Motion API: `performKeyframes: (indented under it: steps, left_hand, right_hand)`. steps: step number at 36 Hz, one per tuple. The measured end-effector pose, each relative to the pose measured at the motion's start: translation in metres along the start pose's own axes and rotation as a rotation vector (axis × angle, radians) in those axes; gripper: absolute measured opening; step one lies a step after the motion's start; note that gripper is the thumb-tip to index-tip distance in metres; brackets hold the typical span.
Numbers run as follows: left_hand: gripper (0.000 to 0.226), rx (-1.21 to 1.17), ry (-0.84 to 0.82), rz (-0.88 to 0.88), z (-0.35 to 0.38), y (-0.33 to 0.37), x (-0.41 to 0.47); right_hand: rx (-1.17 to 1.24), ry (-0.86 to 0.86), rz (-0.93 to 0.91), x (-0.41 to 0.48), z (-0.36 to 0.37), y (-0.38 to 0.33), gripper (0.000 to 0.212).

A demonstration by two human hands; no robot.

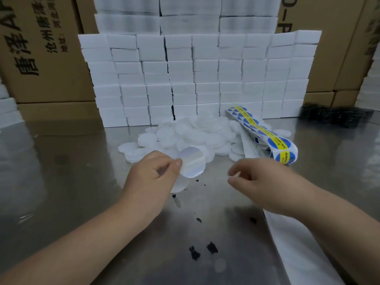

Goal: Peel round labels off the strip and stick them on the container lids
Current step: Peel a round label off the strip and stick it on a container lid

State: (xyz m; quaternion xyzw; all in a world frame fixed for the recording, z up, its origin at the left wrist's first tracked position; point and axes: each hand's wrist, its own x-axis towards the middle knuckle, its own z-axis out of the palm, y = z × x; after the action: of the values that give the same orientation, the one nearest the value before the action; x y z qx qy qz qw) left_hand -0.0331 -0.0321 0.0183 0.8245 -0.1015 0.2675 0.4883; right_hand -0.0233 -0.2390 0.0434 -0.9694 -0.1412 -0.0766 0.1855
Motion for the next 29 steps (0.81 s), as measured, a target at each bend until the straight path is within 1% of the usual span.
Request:
performKeyframes:
  steps: [1,2,4,6,8,10,12,14,15,18,20,23,25,27,28,29]
  left_hand:
    - [0.034,-0.026,-0.006,-0.022,0.000,0.000,0.000]
    - [0.031,-0.052,-0.010,-0.044,0.001,0.000,0.001]
    - [0.031,-0.123,-0.013,-0.089,0.002,-0.001,0.003]
    - [0.031,-0.194,-0.011,-0.138,0.002,-0.002,0.004]
    - [0.032,-0.251,-0.014,-0.196,0.003,-0.002,0.005]
    - [0.030,-0.287,-0.025,-0.256,0.004,-0.001,0.005]
    - [0.028,-0.337,-0.056,-0.306,0.005,0.001,0.004]
    - [0.026,-0.388,-0.109,-0.349,0.007,0.002,0.003]
    - [0.026,-0.394,-0.135,-0.366,0.008,0.003,0.002]
    - [0.023,-0.418,-0.182,-0.406,0.011,0.007,-0.001]
    - [0.024,-0.424,-0.230,-0.415,0.011,0.011,-0.004]
    - [0.027,-0.412,-0.291,-0.399,0.013,0.012,-0.007]
    - [0.029,-0.416,-0.308,-0.395,0.014,0.013,-0.008]
    - [0.034,-0.412,-0.310,-0.395,0.013,0.013,-0.008]
    - [0.035,-0.410,-0.309,-0.395,0.013,0.014,-0.008]
    - [0.035,-0.409,-0.308,-0.396,0.013,0.014,-0.009]
  right_hand:
    - [0.079,-0.053,-0.048,0.000,0.002,-0.004,0.010]
    - [0.103,-0.096,-0.089,-0.001,0.006,-0.007,0.011]
    - [0.033,-0.121,-0.100,-0.001,0.009,-0.007,0.012]
    - [-0.094,-0.065,-0.035,0.001,0.006,-0.001,0.015]
    - [-0.223,-0.036,0.059,0.003,0.000,0.006,0.025]
    - [-0.260,-0.026,0.105,0.004,-0.004,0.010,0.029]
    - [-0.147,-0.013,0.048,0.002,-0.004,0.010,0.021]
    - [0.061,0.044,-0.080,0.000,-0.001,0.005,0.006]
    - [0.150,0.081,-0.150,-0.001,0.001,0.000,0.006]
    - [0.329,0.180,-0.320,-0.002,0.011,-0.008,0.032]
    - [0.362,0.271,-0.395,-0.003,0.014,-0.009,0.038]
    - [0.362,0.396,-0.486,-0.004,0.015,-0.007,0.032]
    - [0.353,0.413,-0.489,-0.003,0.015,-0.007,0.025]
    - [0.342,0.426,-0.460,-0.003,0.015,-0.007,0.028]
    - [0.343,0.439,-0.454,-0.003,0.016,-0.007,0.026]
    - [0.356,0.452,-0.450,-0.003,0.016,-0.008,0.021]
